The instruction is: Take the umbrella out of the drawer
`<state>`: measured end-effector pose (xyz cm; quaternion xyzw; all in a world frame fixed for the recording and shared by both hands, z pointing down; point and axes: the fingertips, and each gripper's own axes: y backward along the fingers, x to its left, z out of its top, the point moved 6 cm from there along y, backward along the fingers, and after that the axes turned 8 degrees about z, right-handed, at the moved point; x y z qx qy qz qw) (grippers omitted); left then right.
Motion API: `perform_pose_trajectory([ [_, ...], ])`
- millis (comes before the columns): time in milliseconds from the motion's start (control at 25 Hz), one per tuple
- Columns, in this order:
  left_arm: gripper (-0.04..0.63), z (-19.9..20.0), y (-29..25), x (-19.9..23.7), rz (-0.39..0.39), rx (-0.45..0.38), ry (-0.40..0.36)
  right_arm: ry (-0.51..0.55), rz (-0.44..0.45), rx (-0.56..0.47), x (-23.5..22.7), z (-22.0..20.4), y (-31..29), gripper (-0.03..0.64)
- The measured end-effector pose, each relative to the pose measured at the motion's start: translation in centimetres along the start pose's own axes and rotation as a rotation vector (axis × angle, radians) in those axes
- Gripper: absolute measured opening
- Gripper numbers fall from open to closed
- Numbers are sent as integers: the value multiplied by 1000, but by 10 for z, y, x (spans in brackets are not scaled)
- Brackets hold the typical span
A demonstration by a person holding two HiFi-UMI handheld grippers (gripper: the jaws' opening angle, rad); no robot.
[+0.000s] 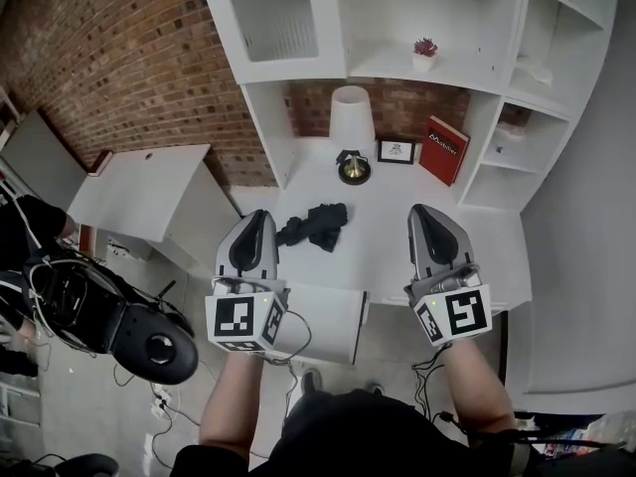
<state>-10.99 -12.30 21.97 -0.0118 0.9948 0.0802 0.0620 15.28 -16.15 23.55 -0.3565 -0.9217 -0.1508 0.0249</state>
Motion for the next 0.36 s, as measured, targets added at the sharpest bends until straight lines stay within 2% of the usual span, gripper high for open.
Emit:
perform_pose_trajectory([
  [360, 21, -2, 6, -15, 4, 11, -24, 3, 17, 4, -11, -5, 15, 0],
])
